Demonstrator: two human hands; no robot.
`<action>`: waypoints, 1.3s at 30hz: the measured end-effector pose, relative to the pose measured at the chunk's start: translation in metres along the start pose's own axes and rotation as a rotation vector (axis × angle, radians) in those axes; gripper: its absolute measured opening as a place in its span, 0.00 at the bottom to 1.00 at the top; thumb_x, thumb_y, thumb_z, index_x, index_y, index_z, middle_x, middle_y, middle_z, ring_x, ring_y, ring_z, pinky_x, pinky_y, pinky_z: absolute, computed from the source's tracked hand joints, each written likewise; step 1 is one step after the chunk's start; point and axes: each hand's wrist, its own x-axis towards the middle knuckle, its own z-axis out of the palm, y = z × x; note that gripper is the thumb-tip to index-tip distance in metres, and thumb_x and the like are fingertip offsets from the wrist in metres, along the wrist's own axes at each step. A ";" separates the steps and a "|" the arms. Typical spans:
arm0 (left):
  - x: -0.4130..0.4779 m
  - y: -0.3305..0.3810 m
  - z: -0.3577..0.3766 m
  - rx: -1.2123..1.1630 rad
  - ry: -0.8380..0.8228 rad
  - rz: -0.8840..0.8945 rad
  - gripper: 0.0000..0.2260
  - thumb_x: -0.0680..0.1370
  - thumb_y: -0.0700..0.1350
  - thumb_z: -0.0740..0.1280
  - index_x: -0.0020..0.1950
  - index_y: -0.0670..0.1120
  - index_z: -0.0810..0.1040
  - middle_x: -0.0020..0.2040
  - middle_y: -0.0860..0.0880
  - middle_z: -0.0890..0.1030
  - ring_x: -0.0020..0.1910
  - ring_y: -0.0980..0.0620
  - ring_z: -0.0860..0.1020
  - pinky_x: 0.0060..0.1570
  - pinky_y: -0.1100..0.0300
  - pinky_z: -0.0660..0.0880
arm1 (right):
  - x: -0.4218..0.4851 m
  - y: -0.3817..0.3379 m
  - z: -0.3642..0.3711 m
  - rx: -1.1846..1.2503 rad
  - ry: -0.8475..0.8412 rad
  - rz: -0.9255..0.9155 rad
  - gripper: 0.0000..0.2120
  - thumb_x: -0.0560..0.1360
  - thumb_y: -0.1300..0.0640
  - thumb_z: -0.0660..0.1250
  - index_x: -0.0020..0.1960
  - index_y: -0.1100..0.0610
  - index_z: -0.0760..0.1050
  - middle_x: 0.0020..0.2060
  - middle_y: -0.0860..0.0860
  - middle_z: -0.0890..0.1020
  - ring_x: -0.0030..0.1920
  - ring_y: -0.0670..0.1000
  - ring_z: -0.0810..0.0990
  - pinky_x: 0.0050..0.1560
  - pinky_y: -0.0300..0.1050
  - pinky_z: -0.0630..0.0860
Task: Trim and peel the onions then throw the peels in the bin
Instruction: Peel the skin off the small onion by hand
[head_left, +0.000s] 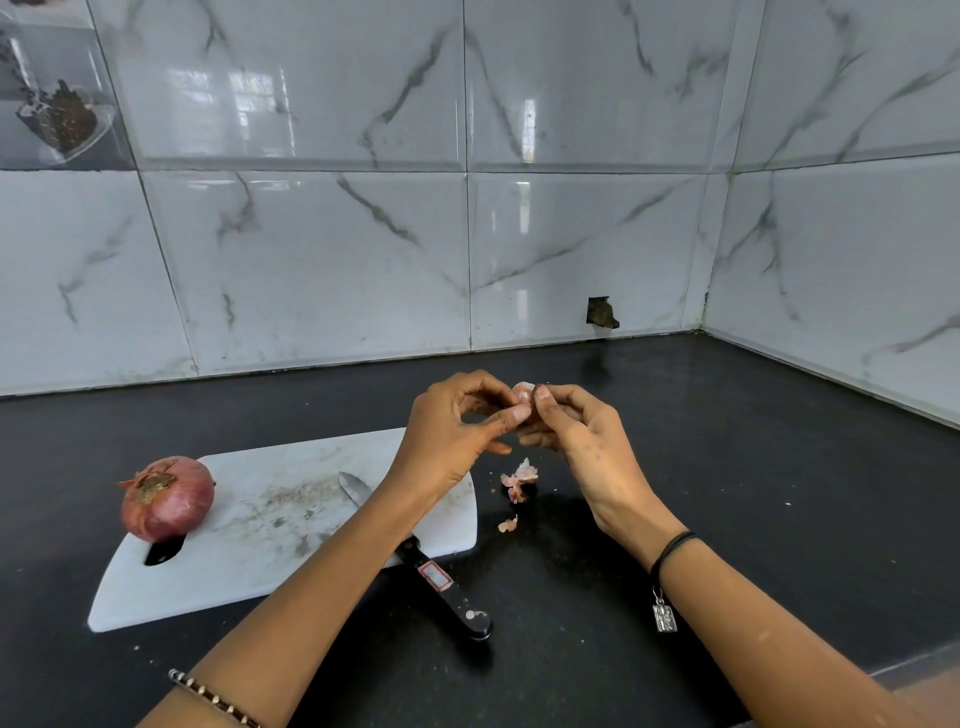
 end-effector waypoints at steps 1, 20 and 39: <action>0.000 -0.001 0.000 0.007 0.002 -0.007 0.04 0.75 0.40 0.77 0.47 0.43 0.84 0.47 0.46 0.84 0.49 0.51 0.84 0.40 0.51 0.85 | 0.000 0.000 0.000 0.000 0.002 0.002 0.12 0.83 0.53 0.65 0.60 0.59 0.80 0.49 0.55 0.87 0.46 0.52 0.86 0.51 0.45 0.81; 0.003 0.006 -0.003 -0.169 0.112 -0.218 0.06 0.73 0.36 0.76 0.50 0.40 0.85 0.46 0.45 0.87 0.46 0.49 0.87 0.41 0.56 0.84 | 0.000 -0.004 0.001 0.022 -0.005 0.052 0.11 0.83 0.56 0.64 0.59 0.61 0.79 0.47 0.58 0.86 0.44 0.54 0.85 0.51 0.46 0.82; 0.002 0.002 -0.003 -0.163 0.131 -0.234 0.04 0.73 0.32 0.75 0.47 0.38 0.85 0.43 0.42 0.87 0.45 0.44 0.87 0.44 0.57 0.83 | 0.000 -0.017 0.002 0.351 0.036 0.311 0.15 0.80 0.53 0.67 0.54 0.66 0.81 0.45 0.60 0.85 0.41 0.53 0.84 0.40 0.42 0.75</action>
